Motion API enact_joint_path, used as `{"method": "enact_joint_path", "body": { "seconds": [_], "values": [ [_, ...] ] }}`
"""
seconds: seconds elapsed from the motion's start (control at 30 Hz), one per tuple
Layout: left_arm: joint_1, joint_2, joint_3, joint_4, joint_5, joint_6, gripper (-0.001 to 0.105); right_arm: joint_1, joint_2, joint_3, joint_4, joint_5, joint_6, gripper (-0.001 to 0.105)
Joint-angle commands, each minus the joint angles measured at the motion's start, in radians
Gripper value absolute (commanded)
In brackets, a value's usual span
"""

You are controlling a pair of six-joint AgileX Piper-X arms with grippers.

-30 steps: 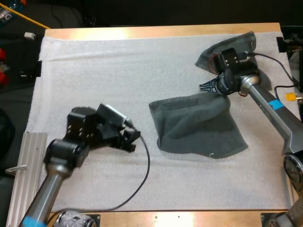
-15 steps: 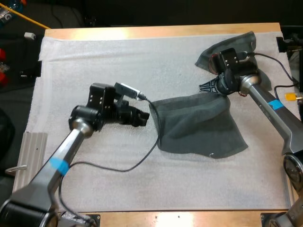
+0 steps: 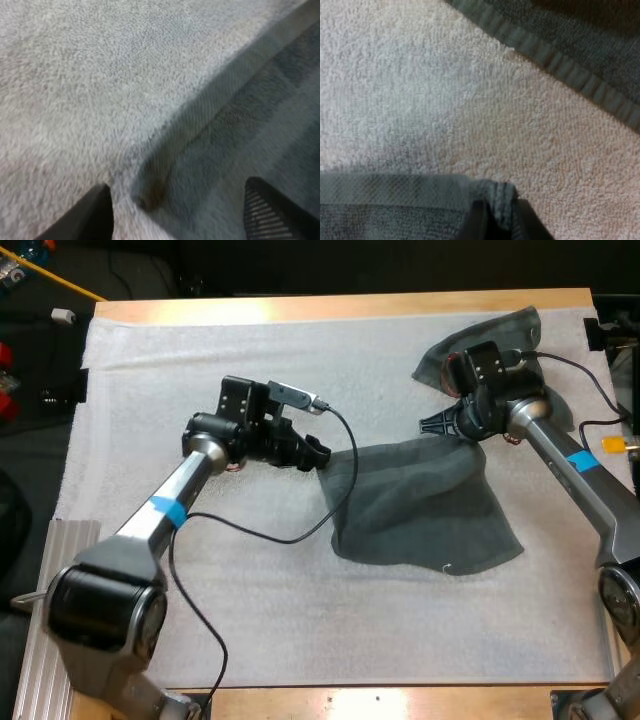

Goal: Pick towel from pile, fold and stack

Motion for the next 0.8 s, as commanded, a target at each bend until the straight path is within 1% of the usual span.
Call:
{"method": "enact_joint_path", "body": {
  "seconds": [0.0,0.13,0.3,0.63,0.67,0.77],
  "values": [
    [-0.007,0.014,-0.017,0.011,-0.008,-0.009,0.056,-0.004,-0.011,-0.007,-0.001,-0.004,-0.011,0.000],
    [-0.020,0.066,-0.058,0.026,-0.008,-0.009,0.056,-0.004,-0.011,-0.007,-0.001,-0.004,-0.011,0.000],
    [-0.040,0.123,-0.106,0.099,-0.070,-0.009,0.056,-0.004,-0.011,-0.007,-0.001,-0.004,-0.011,0.000],
    [-0.052,0.151,-0.111,0.130,-0.077,-0.009,0.055,-0.004,-0.011,-0.007,-0.003,-0.017,-0.011,0.000],
    [-0.052,0.151,-0.111,0.130,-0.077,-0.009,0.052,-0.004,-0.011,-0.007,-0.003,-0.022,-0.011,0.000],
    [-0.052,0.151,-0.111,0.130,-0.077,-0.009,0.036,-0.004,-0.011,-0.007,-0.002,-0.025,-0.011,0.000]
  ]
}}
